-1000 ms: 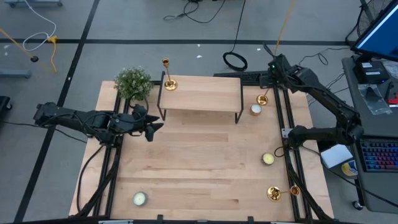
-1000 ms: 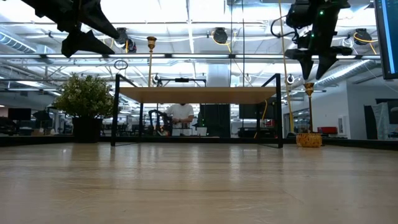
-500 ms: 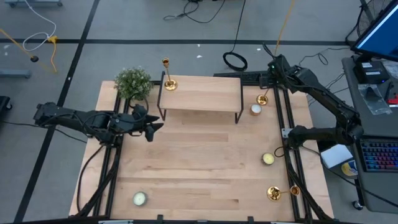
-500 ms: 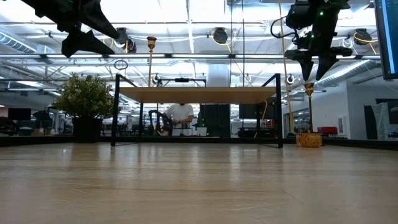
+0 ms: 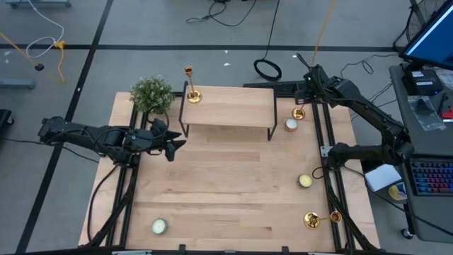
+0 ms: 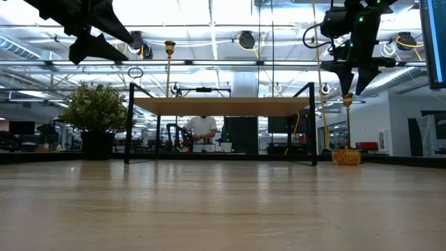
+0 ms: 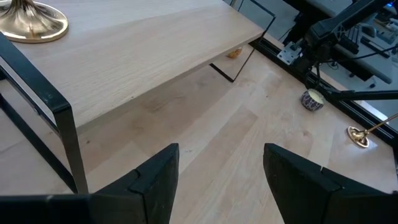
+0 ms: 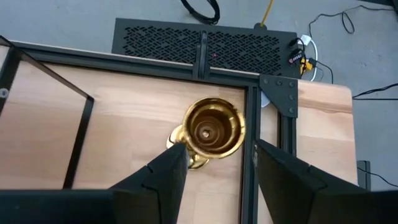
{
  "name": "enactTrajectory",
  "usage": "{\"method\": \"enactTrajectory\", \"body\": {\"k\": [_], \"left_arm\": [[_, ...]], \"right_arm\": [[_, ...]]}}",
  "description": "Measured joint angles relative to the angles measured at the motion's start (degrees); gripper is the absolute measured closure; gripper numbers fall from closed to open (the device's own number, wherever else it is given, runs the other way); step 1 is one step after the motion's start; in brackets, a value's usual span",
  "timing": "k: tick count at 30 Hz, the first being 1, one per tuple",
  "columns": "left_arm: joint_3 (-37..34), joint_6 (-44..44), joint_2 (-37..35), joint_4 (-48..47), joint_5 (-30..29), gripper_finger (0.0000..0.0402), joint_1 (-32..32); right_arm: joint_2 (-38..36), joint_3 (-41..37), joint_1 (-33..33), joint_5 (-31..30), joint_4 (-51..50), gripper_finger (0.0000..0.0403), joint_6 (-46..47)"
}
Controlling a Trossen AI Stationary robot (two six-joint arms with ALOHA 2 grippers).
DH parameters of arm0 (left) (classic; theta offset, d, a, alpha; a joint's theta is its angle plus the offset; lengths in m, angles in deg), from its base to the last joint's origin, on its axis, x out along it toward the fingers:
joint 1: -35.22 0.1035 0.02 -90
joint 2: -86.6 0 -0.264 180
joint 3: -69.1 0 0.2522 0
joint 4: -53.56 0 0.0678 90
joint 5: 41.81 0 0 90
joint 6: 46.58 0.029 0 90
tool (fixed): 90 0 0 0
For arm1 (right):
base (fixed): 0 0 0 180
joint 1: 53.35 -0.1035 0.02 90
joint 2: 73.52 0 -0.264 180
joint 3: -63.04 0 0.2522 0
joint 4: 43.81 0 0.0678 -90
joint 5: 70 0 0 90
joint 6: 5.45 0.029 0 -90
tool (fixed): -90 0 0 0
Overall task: Pick & Place candle stick holders
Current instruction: Put the top gold candle holder on the shelf
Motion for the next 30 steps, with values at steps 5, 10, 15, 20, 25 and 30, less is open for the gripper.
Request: {"method": "enactTrajectory", "body": {"k": [5,10,15,20,25,30], "left_arm": [[0.0,-0.02,0.0,0.01,0.0,0.017,0.0],[-0.02,-0.17,0.0,0.03,0.0,0.017,0.0],[0.0,-0.17,0.0,0.05,0.0,0.0169,0.0],[-0.02,-0.15,0.0,0.05,0.0,0.017,0.0],[0.0,-0.13,0.0,0.05,0.0,0.0169,0.0],[0.0,-0.02,0.0,0.06,0.0,0.017,-0.01]], "right_arm": [[-0.01,-0.02,0.0,0.02,0.15,0.0228,0.14],[-0.01,-0.02,0.0,0.04,0.31,0.0232,0.25],[0.0,-0.04,0.02,0.09,0.85,0.0232,0.88],[-0.01,-0.04,0.02,0.07,0.93,0.0232,1.06],[0.0,-0.04,0.04,0.04,1.15,0.0232,1.08],[0.0,-0.04,0.48,0.01,1.74,0.0232,1.52]]}}
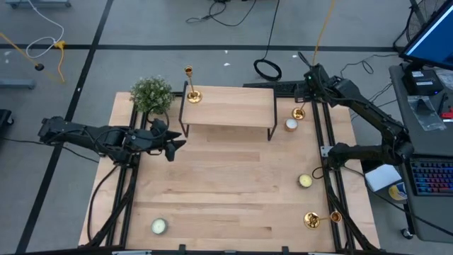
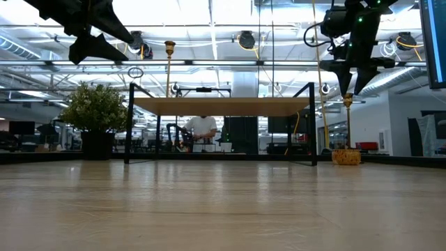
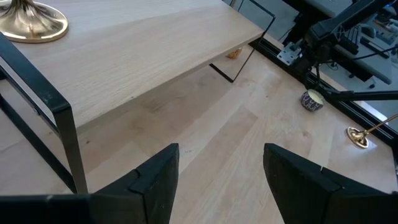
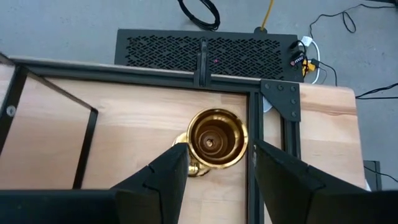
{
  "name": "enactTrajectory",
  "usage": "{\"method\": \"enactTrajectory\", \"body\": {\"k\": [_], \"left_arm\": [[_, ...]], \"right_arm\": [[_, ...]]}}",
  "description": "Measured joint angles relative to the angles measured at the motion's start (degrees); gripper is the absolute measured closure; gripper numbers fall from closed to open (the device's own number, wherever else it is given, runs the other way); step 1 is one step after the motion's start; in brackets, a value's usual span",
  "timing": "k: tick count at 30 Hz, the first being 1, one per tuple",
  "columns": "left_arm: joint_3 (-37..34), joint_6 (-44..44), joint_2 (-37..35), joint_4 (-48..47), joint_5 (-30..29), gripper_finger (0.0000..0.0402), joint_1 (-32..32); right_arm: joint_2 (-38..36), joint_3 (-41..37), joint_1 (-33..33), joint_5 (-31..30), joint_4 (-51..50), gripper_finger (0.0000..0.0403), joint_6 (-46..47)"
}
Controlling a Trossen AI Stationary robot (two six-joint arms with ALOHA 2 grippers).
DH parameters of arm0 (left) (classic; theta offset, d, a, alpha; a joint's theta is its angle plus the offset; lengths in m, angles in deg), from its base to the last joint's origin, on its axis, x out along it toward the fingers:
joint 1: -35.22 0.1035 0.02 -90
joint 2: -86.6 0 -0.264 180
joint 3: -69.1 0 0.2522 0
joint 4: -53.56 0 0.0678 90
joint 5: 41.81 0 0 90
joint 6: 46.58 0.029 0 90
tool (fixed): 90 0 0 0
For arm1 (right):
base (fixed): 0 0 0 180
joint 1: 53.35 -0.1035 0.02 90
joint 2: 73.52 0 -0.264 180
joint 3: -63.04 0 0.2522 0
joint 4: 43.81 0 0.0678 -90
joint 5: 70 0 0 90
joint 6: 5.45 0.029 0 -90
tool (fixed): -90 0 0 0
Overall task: Pick & Place candle stick holders
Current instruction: Put the top gold candle holder on the shelf
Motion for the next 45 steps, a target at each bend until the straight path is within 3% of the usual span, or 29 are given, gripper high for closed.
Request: {"method": "enactTrajectory", "body": {"k": [8,18,28,45], "left_arm": [[-0.02,0.0,0.0,0.01,0.0,0.017,-0.01],[-0.02,-0.48,0.0,0.05,0.04,0.0169,0.0],[-0.02,-1.0,0.0,0.12,0.09,0.0169,0.0],[0.0,-1.49,0.0,0.2,0.0,0.0169,0.01]], "right_arm": [[-0.02,-0.51,-0.02,-0.09,1.6,0.0232,0.15],[0.02,-8.39,0.07,0.04,8.92,0.0231,-0.15],[-0.53,-8.74,0.09,-0.05,15.64,0.0231,-2.19],[-0.53,-8.74,1.83,-0.01,14.55,0.0232,-3.52]]}}
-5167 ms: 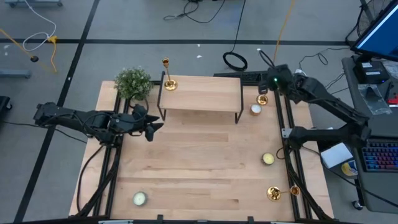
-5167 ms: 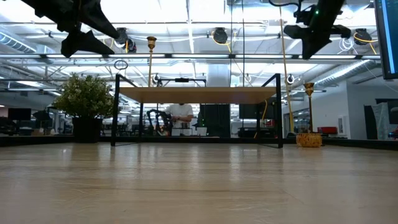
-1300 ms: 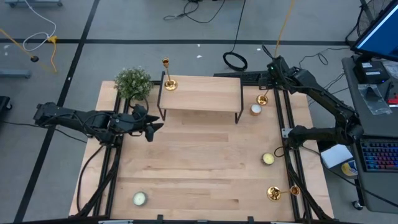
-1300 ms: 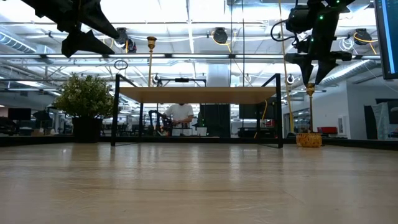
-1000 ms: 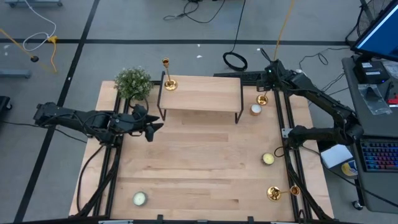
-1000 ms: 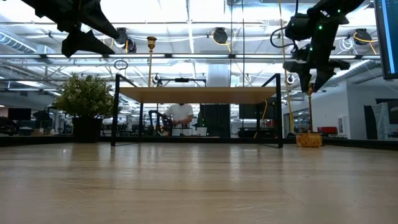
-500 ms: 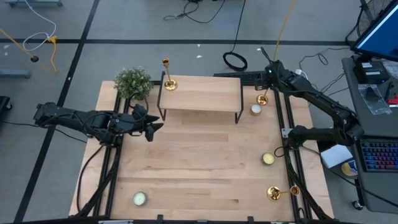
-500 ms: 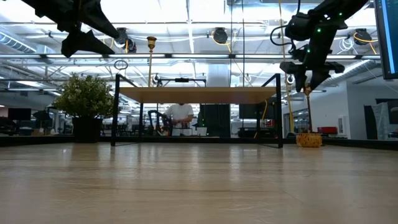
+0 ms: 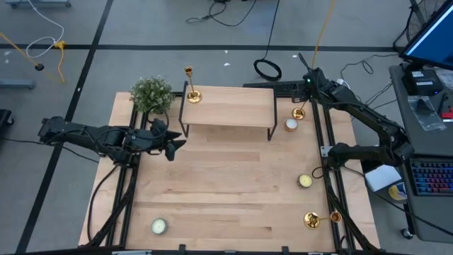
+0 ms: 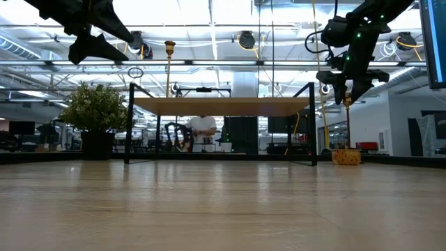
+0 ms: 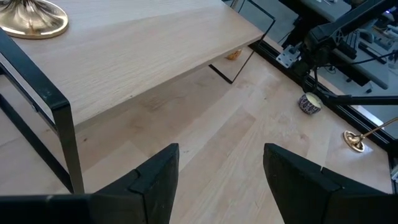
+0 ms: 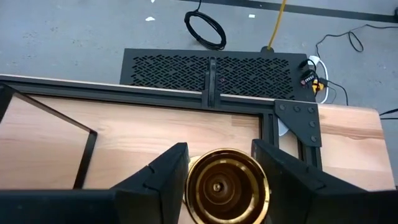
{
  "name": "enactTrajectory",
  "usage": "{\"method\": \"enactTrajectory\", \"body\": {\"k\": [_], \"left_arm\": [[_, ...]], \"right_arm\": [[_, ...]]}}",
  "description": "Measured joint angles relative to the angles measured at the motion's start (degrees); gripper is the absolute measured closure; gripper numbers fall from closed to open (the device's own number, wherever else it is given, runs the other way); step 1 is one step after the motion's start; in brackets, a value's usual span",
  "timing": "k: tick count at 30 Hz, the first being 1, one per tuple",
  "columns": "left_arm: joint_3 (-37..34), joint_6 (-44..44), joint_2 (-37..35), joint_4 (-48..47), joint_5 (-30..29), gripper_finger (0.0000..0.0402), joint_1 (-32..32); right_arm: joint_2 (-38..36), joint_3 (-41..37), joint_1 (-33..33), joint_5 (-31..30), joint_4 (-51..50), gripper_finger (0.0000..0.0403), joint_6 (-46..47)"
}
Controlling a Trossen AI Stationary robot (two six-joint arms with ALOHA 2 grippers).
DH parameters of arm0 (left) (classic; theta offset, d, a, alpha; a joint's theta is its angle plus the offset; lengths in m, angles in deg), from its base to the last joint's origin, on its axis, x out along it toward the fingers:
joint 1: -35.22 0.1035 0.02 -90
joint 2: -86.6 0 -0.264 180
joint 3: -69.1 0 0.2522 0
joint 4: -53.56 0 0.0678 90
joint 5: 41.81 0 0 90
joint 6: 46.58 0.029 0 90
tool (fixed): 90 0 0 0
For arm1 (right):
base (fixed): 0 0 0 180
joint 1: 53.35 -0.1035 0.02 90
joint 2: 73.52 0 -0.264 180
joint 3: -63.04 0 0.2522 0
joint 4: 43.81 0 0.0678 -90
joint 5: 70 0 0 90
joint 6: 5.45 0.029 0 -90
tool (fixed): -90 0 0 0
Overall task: Pick & Place candle stick holders
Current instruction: Put the top gold candle holder on the shelf
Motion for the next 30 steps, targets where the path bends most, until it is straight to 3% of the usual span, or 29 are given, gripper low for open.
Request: {"method": "enactTrajectory", "body": {"k": [12,30], "left_arm": [[0.0,-0.02,0.0,0.0,-0.02,0.0169,0.0],[-0.01,-0.19,0.0,-0.01,0.0,0.017,-0.01]], "right_arm": [[-0.01,0.02,0.03,0.02,-0.08,0.0272,0.03],[-0.01,0.02,0.03,-0.04,-0.1,0.027,0.46]]}}
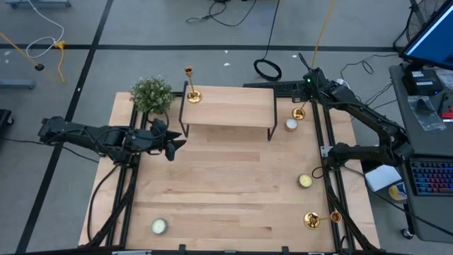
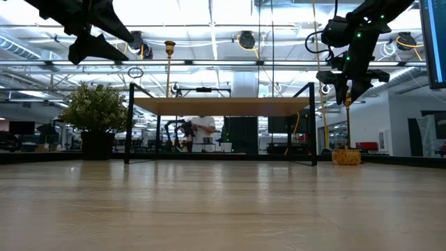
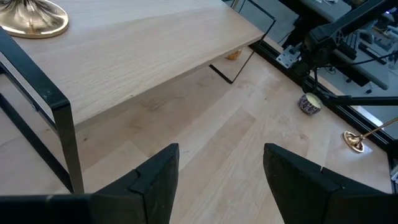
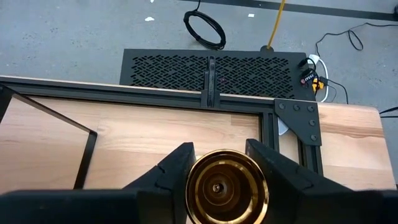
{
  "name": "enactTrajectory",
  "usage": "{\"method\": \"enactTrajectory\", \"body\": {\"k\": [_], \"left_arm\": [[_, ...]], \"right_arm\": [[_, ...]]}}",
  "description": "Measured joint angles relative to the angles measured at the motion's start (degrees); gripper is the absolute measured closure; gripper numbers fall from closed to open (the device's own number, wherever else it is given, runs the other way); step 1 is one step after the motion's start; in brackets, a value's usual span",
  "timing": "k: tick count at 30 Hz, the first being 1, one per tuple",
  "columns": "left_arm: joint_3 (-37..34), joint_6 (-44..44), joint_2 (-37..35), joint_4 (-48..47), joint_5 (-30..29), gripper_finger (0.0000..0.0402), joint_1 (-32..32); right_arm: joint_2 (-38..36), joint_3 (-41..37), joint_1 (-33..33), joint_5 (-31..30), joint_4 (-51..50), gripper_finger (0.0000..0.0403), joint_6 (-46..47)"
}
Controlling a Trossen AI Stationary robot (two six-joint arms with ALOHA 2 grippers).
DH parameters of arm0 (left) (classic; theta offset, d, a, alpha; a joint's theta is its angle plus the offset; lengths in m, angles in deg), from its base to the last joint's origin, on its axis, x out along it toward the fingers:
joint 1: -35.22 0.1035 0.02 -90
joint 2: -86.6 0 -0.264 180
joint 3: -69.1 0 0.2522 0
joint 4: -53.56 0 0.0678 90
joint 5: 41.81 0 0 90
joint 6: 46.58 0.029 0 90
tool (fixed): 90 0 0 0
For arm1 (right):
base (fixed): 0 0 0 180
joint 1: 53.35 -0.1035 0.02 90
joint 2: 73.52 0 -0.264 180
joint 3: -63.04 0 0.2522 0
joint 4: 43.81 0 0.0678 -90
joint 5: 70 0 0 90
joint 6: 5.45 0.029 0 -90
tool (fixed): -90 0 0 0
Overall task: Pick & Place candle stick holders
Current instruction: Put the top gold candle holder on the shelf
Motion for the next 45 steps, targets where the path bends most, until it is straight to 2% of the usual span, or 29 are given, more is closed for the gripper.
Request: {"method": "enactTrajectory", "body": {"k": [9,22,32,38,45], "left_arm": [[0.0,0.03,0.0,0.26,0.02,0.0169,0.01],[-0.01,0.14,0.0,0.61,0.03,0.0169,0.0],[-0.01,4.0,0.96,7.33,0.11,0.0169,-0.01],[-0.01,5.61,2.43,9.69,0.17,0.0169,-0.01],[-0.01,5.45,4.02,10.83,0.17,0.0169,-0.01]], "right_arm": [[-0.17,0.0,0.0,-0.18,0.97,0.0275,-0.09],[-5.73,0.04,-0.2,-0.01,3.01,0.0274,0.0],[-11.82,0.36,-2.53,0.0,5.69,0.0274,0.68],[-14.13,6.11,-4.5,-0.27,3.61,0.0274,-0.63],[-13.31,15.82,-8.13,-0.51,1.82,0.0274,-4.21]]}}
